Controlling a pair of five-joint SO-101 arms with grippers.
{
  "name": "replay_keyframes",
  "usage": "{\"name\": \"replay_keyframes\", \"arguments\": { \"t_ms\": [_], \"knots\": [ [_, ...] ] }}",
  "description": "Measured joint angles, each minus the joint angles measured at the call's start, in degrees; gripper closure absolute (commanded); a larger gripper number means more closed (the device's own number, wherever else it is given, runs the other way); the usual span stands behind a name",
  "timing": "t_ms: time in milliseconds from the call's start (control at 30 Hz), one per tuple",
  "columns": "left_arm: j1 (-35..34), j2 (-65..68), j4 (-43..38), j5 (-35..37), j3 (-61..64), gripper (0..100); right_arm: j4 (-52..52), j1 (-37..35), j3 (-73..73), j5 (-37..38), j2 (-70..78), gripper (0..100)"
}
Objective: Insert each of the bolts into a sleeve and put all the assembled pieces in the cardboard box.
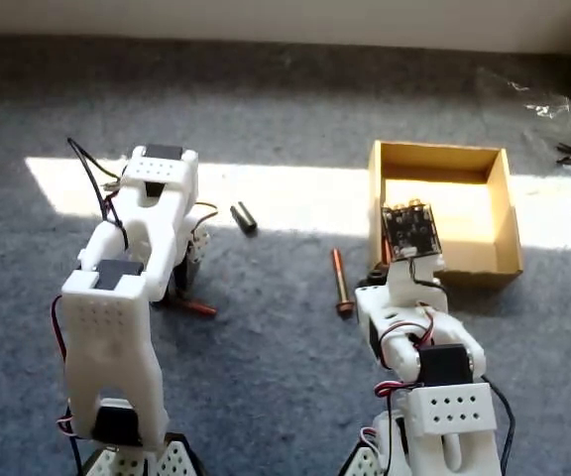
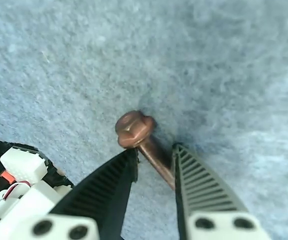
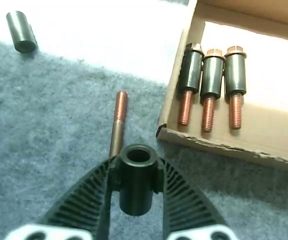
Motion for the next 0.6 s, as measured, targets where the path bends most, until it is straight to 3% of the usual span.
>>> {"name": "replay_keyframes", "arguments": {
  "t_ms": [600],
  "knots": [
    [-3.6,0.7,0.0,-0.2,0.1,93,0.0,0.0,0.0,0.0,0.0,99.5]
  ]
}}
